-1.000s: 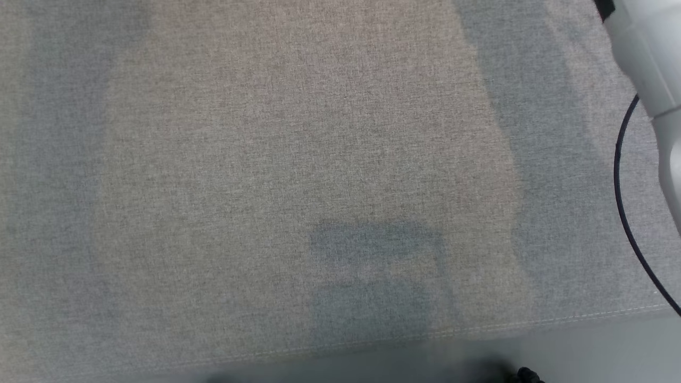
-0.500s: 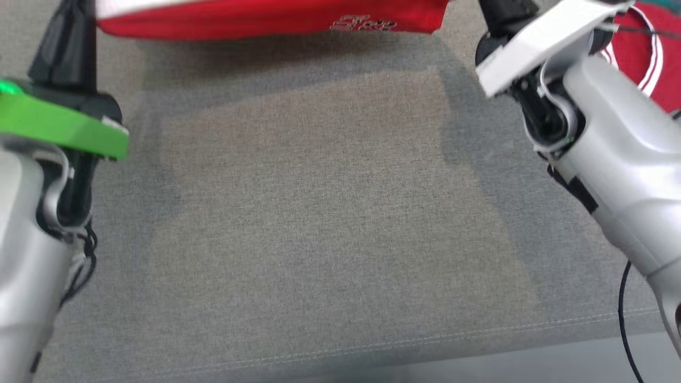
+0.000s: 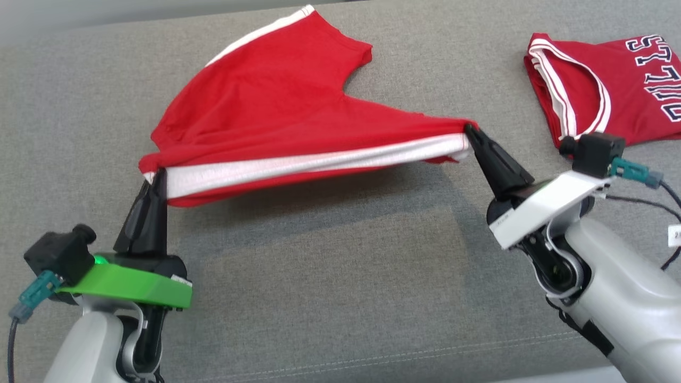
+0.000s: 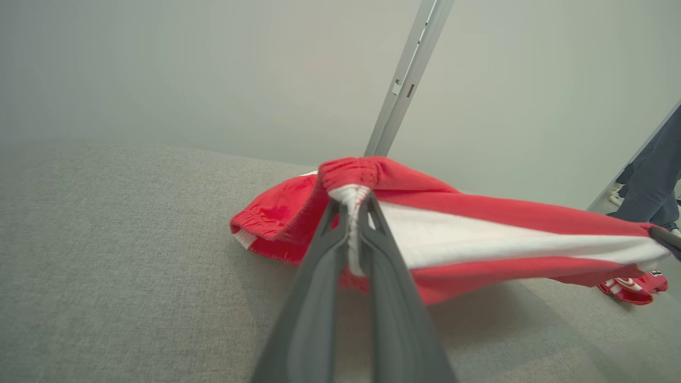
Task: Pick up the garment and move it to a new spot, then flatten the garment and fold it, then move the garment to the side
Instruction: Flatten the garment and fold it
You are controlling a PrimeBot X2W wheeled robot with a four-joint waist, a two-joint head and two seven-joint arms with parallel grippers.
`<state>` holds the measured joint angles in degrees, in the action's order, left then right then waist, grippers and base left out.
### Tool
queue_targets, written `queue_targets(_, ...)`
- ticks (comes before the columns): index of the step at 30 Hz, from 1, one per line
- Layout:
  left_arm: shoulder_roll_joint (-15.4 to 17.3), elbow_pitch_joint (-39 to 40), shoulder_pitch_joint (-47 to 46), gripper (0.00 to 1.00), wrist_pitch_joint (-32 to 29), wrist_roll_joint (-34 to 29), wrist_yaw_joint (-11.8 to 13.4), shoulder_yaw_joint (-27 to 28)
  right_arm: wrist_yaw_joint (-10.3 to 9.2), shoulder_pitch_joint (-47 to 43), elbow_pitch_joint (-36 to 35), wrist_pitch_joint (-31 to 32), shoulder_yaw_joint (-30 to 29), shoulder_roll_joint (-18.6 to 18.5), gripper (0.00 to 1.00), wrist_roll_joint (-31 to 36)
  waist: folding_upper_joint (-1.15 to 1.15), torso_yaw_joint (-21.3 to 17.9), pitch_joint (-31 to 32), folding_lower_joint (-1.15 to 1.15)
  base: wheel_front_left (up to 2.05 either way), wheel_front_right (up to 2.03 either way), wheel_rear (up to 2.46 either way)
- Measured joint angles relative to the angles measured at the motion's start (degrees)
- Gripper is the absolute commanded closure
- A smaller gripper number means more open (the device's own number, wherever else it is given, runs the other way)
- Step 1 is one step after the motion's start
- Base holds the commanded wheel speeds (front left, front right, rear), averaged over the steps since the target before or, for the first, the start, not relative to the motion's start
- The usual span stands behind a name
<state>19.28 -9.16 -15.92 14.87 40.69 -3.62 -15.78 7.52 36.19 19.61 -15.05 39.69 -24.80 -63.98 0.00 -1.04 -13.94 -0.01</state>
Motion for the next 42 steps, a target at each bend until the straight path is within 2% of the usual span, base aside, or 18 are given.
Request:
queue_targets(8,-6.72,-1.05,9.92,1.0,-0.01,-4.15,-1.35,5.11,0.03,-14.21,-4.95,0.0,-3.16,-0.69,1.0,0.14,0.0,1.11,4.49,0.0,0.0,0.0,0.0)
queue_targets(14,-8.95,-1.83,15.58,1.0,-0.01,-7.05,-1.91,9.1,0.03,-22.69,-9.17,1.99,-4.52,0.48,1.0,1.59,0.0,2.08,7.34,0.0,0.0,0.0,0.0)
queue_targets(20,-10.15,-3.48,18.28,1.0,0.0,-8.2,-2.65,11.21,0.03,-28.74,-12.0,7.4,-5.47,1.09,1.0,4.57,0.0,2.53,8.81,0.0,0.0,0.0,0.0)
queue_targets(26,-11.62,-5.1,18.3,1.0,0.0,-9.15,-3.2,11.84,0.03,-29.82,-12.43,9.05,-9.39,2.78,1.0,8.89,0.0,2.3,8.8,0.0,0.0,0.0,0.0)
queue_targets(33,-12.47,-5.9,17.91,1.0,0.0,-13.02,-3.52,12.77,0.03,-29.45,-13.72,11.84,-13.95,5.58,1.0,15.77,0.0,2.51,8.91,0.0,0.0,0.0,0.0)
queue_targets(42,-12.23,-3.23,12.69,1.0,0.0,-15.19,-3.75,12.25,0.02,-19.48,-14.26,15.15,-14.66,5.78,1.0,21.01,0.0,3.75,7.88,0.0,0.0,0.0,0.0)
